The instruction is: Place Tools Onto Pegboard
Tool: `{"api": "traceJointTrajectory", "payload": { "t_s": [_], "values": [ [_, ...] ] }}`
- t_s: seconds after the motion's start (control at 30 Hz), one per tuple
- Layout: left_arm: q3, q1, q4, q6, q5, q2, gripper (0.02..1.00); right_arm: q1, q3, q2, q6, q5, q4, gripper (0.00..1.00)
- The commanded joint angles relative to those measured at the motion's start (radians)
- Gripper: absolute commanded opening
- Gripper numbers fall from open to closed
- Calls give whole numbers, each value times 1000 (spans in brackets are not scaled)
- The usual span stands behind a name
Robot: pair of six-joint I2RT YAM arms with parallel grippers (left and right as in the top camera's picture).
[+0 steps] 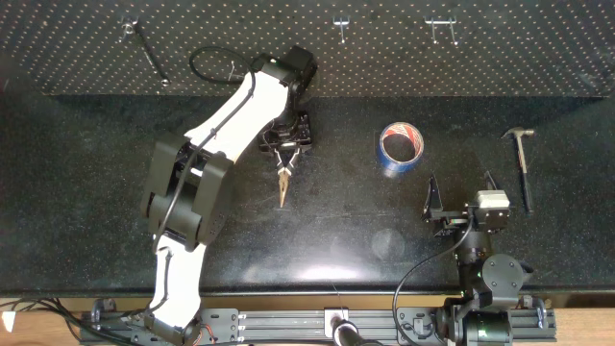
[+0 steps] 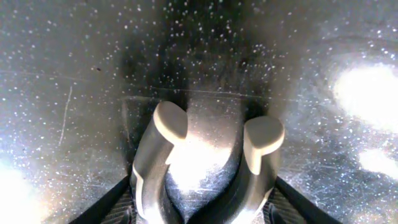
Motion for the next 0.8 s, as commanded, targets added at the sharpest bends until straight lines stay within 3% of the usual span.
{"api": "traceJointTrajectory", "payload": {
  "t_s": [0.03,0.1,0.13,0.33,0.4,0.5,0.57,0.6,0.63,0.7,0.8],
  "values": [
    [-35,3,18,-10,-34,26,303,-4,-4,-7,-3,2,-3,974],
    [-35,3,18,-10,-37,26,178,-4,-4,-7,-3,2,-3,976],
    [-35,3,18,-10,-38,26,58,-4,-4,-7,-2,2,-3,974],
    [-35,-6,17,-10,-53,-49,29,-4,-4,-7,-3,2,-3,974],
    [-35,-46,10,-10,-204,-245,29,-4,-4,-7,-3,2,-3,976],
    [-35,-118,-2,-10,-593,-542,31,-4,-4,-7,-2,2,-3,974],
    [-39,-124,12,-10,-774,-684,29,-4,-4,-7,-3,2,-3,974],
    [-86,-93,111,10,-850,-736,29,-4,-4,-7,-2,2,-3,976],
    [-135,-75,211,80,-854,-758,27,-4,-4,-7,-3,2,-3,974],
    [-373,-62,724,430,-850,-832,29,-4,-4,-7,-3,2,-3,974],
    [-659,-63,1276,465,-845,-928,29,-4,-4,-7,-2,2,-3,974]
  ]
}}
